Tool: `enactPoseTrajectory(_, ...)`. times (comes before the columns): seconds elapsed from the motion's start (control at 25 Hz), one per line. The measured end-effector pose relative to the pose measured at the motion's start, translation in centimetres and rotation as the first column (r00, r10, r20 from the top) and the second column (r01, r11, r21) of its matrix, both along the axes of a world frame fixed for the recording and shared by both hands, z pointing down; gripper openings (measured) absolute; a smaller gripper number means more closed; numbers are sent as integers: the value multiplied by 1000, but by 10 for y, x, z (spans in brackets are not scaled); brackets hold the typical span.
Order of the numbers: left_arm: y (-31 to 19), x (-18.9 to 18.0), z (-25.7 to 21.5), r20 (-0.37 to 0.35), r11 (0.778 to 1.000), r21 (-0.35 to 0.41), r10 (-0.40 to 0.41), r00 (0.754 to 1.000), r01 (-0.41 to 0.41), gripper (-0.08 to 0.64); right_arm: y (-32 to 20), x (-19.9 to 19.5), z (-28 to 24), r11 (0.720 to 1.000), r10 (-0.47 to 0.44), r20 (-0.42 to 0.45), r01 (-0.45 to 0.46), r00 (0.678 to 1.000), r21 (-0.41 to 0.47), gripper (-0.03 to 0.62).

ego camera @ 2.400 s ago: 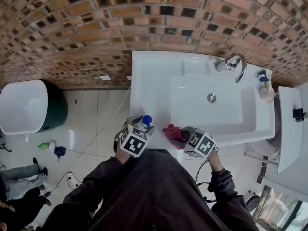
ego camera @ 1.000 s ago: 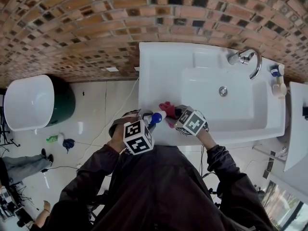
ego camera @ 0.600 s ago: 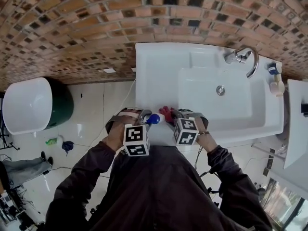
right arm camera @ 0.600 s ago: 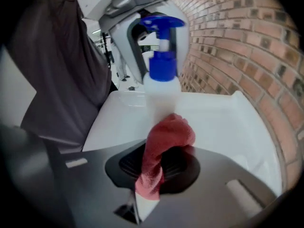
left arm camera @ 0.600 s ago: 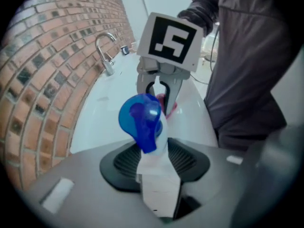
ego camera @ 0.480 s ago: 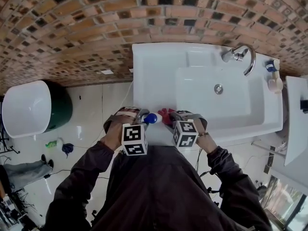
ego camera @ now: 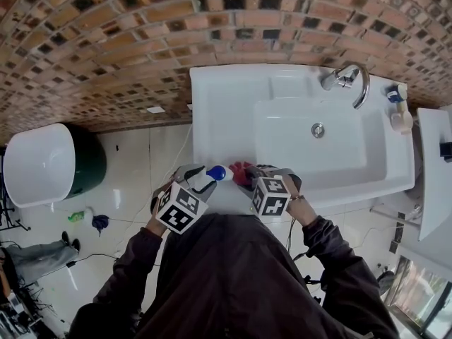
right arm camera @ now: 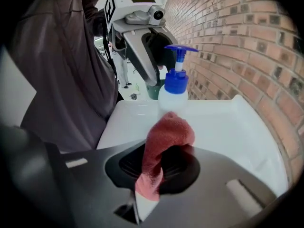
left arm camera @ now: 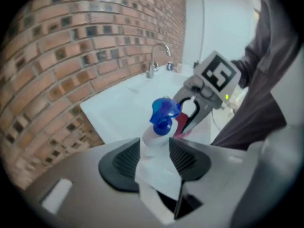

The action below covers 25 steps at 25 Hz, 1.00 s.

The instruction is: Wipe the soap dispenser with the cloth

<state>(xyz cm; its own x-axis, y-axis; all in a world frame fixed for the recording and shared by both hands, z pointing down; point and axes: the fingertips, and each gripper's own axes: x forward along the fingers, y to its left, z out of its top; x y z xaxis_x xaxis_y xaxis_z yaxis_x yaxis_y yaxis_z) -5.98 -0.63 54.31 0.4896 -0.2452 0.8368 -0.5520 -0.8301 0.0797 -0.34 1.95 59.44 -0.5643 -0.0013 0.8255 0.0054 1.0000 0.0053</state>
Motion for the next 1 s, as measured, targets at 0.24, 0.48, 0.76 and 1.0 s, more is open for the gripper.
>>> enactPoseTrajectory(0.24, 3, 25, -11, -126, 995, -27, -102, 987, 99, 204, 14, -10, 0, 998, -59, -7, 59, 998, 3, 58)
enactPoseTrajectory(0.48, -5, 28, -16, -138, 996, 6, -89, 987, 90, 140, 33, -21, 0, 995, -98, 6, 99, 995, -15, 58)
enactPoseTrajectory(0.76, 1, 26, -10, -107, 999, 20, 32, 994, -30, 134, -2, 5, -30, 976, 180, 104, -165, 978, -139, 58)
enactPoseTrajectory(1.0, 2, 32, -9, -86, 997, 28, 75, 993, -73, 133, -53, -1, -91, 628, 684, 340, -284, 645, -724, 58)
